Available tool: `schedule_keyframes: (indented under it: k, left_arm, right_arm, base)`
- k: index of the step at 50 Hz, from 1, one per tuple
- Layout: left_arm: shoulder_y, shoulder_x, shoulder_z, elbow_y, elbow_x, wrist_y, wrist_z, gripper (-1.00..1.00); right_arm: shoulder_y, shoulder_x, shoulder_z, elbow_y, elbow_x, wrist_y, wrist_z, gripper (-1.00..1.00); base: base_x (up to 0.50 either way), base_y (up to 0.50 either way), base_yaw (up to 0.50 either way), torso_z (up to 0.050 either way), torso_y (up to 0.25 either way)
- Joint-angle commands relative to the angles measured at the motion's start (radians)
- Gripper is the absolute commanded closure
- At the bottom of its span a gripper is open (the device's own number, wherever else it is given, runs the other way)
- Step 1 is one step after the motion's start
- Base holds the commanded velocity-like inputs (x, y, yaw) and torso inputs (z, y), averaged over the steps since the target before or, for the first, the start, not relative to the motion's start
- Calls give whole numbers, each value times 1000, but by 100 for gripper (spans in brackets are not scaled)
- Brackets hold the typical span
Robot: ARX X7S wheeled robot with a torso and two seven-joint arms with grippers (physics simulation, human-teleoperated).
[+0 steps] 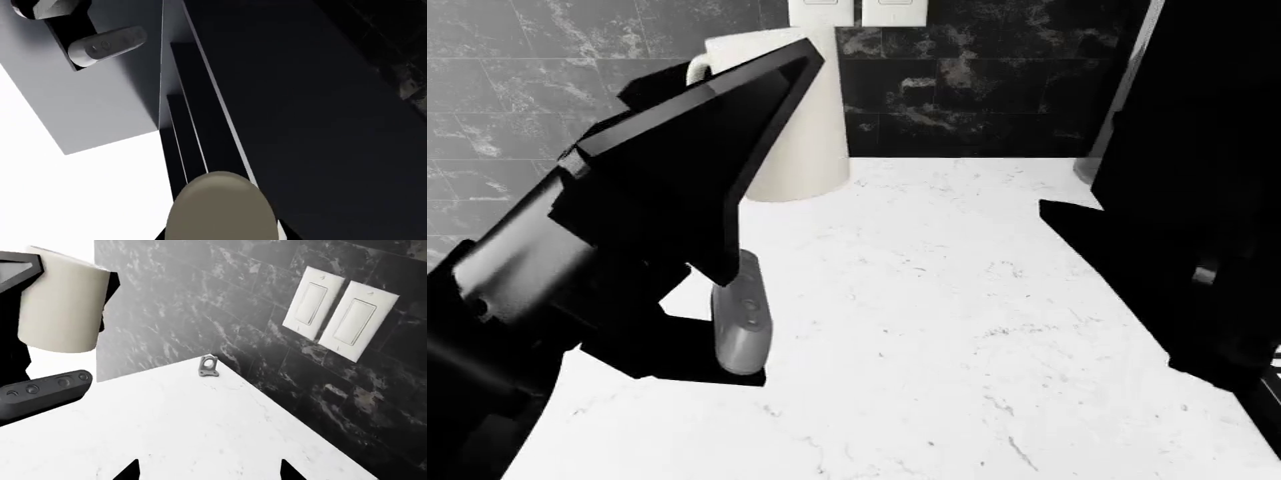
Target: A wet mug is on the counter and needs to be dried. Pick it up and place it upside down in the open cabinet.
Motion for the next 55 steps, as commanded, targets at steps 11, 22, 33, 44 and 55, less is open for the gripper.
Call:
schedule_keyframes:
  k: [11, 22, 33, 44, 55]
  left_arm:
    - [63, -37, 24, -76, 349, 2, 223, 100]
    - [129, -60, -35, -95, 470, 30, 312, 100]
    - [183, -74, -96, -120, 471, 53, 305, 100]
    - [202, -84, -139, -123, 473, 76, 311, 100]
    - [220, -87, -161, -129, 499, 92, 332, 100]
  right_arm:
    - [121, -29, -117, 47, 103, -65, -107, -100]
    - [23, -104, -81, 66, 83, -175, -116, -100]
    - [-25, -180, -70, 65, 52, -229, -146, -100]
    - [-64, -232, -74, 58, 7, -245, -184, -100]
    - [-56, -255, -96, 54, 32, -255, -185, -100]
  base:
    - [0, 0, 0, 0, 1]
    - [0, 0, 0, 0, 0]
    - [0, 0, 0, 0, 0]
    - [0, 0, 0, 0, 0]
    - [0, 0, 0, 0, 0]
